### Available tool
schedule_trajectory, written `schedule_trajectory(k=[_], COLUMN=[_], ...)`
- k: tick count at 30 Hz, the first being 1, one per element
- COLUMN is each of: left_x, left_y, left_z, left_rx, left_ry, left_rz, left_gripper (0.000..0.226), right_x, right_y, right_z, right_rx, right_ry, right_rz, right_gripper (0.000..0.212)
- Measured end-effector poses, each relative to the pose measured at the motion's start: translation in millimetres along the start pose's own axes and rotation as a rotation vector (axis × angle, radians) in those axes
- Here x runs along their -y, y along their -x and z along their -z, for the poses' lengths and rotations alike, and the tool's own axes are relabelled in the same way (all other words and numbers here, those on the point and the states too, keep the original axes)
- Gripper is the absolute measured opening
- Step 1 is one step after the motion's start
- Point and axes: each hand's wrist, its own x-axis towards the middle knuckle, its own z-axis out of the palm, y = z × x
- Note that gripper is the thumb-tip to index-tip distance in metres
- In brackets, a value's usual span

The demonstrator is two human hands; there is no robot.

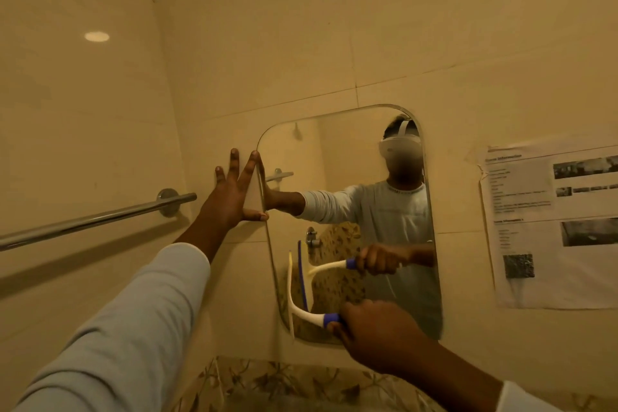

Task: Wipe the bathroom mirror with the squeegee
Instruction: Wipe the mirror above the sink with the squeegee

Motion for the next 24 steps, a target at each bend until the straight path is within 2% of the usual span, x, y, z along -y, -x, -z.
schedule_trajectory(k=[4, 9, 24], left_x=[0.1, -1.5, -1.8], left_y=[0.3, -0.4, 0.0], left_z=[-1.0, -1.2, 0.0], left_rx=[0.002, -0.006, 0.023], left_ry=[0.002, -0.015, 0.001], left_rz=[0.000, 0.002, 0.019], left_gripper=[0.156, 0.157, 0.156], right_x=[23.2, 32.9, -5.0], right_y=[-21.9, -28.4, -8.6], right_z=[-3.4, 1.8, -5.7], right_rx=[0.038, 0.059, -0.049], right_ry=[0.018, 0.068, 0.033], right_rz=[-0.032, -0.045, -0.063], right_gripper=[0.040, 0.036, 0.034])
